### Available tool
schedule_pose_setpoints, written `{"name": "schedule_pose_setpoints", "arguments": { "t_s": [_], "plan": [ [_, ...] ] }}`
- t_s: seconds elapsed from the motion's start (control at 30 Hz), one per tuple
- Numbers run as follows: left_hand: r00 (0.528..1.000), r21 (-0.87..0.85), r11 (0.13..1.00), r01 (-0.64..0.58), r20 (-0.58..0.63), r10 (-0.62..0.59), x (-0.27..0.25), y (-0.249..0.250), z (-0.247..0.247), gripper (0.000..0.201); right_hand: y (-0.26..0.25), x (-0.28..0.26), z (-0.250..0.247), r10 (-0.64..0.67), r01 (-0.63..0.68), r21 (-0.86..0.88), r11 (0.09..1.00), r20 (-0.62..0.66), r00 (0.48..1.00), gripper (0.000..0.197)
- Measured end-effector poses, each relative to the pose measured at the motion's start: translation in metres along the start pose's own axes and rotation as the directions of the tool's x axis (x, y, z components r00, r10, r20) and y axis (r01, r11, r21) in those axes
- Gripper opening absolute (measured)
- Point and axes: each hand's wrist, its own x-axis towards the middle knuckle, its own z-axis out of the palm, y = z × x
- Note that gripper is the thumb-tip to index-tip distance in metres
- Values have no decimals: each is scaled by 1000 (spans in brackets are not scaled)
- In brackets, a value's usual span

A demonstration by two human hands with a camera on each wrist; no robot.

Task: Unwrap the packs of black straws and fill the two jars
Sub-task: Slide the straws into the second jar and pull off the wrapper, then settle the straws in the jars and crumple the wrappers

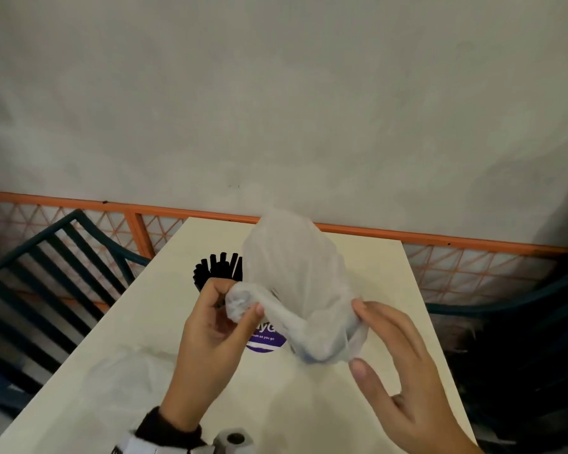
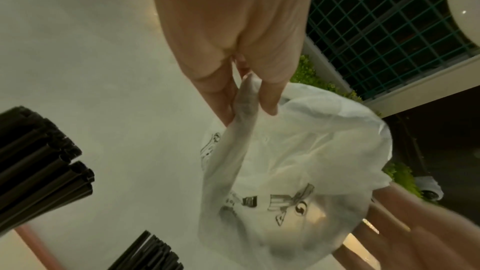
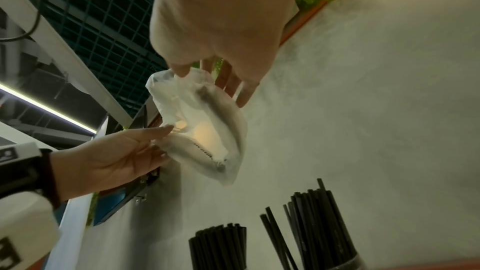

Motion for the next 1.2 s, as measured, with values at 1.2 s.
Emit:
{"name": "schedule_pose_setpoints", "arguments": {
  "t_s": [1.2],
  "plan": [
    [623,-52,700,712,507,-596,-65,-58,-104,45,16,-67,55,801,-924,264,278,467,374,7]
  ]
}}
